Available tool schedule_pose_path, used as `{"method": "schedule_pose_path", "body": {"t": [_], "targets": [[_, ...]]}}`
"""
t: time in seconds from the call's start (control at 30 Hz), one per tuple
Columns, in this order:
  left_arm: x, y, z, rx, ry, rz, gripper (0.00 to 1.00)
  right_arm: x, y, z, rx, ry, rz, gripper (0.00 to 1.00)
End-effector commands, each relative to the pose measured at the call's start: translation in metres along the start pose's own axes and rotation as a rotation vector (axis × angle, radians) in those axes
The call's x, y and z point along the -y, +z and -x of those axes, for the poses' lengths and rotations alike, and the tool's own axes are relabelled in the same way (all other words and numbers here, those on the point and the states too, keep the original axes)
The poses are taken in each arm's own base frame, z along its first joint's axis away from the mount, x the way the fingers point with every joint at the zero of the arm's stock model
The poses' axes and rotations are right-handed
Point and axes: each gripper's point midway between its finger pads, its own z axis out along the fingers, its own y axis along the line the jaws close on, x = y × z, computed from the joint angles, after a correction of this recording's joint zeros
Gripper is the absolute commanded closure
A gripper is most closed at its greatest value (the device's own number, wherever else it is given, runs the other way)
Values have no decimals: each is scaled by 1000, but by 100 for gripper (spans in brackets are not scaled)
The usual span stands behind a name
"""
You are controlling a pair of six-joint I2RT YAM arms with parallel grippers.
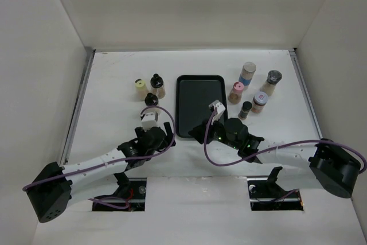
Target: Organize the condiment bottles
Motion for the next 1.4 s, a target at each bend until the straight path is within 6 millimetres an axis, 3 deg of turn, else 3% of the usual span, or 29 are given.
{"method": "schedule_pose_path", "body": {"t": [0.0, 0.13, 0.33, 0.4, 0.53, 0.6, 0.63, 0.73, 0.77, 0.8, 0.93, 1.03, 1.13, 1.23, 1.37], "targets": [[15, -3, 28, 52, -34, -19, 0, -14, 2, 16, 58, -13, 55, 57], [18, -6, 51, 96, -37, 10, 0, -7, 9, 12, 35, -1, 11, 53], [37, -25, 102, 240, -4, 6, 0, -45, 8, 4, 6, 5, 91, 50], [44, -34, 123, 287, 6, -6, 0, -52, 8, 9, 25, 9, 97, 58], [51, -56, 161, 426, -91, -63, 0, -69, -5, 26, 89, -3, 110, 95], [50, -59, 170, 453, -104, -73, 0, -74, -16, 34, 103, 12, 130, 100], [51, -58, 173, 456, -84, -77, 9, -75, -20, 38, 103, 25, 130, 100], [48, -57, 180, 476, -60, -64, 69, -68, -31, 53, 125, 62, 109, 100], [44, -54, 184, 482, -64, -34, 80, -64, -33, 57, 139, 71, 100, 98], [39, -50, 188, 482, -65, -4, 84, -59, -33, 60, 147, 78, 89, 94], [19, -31, 203, 453, -31, 133, 81, -49, -33, 66, 174, 62, 71, 75], [10, -9, 199, 407, -7, 187, 62, -56, -31, 62, 186, 13, 104, 58], [2, 8, 197, 382, 20, 243, 53, -56, -27, 58, 181, 4, 105, 45], [-3, 21, 194, 365, 55, 282, 34, -53, -26, 57, 183, 1, 96, 28], [-10, 34, 189, 348, 68, 309, 24, -50, -23, 53, 171, 1, 91, 21]]}}
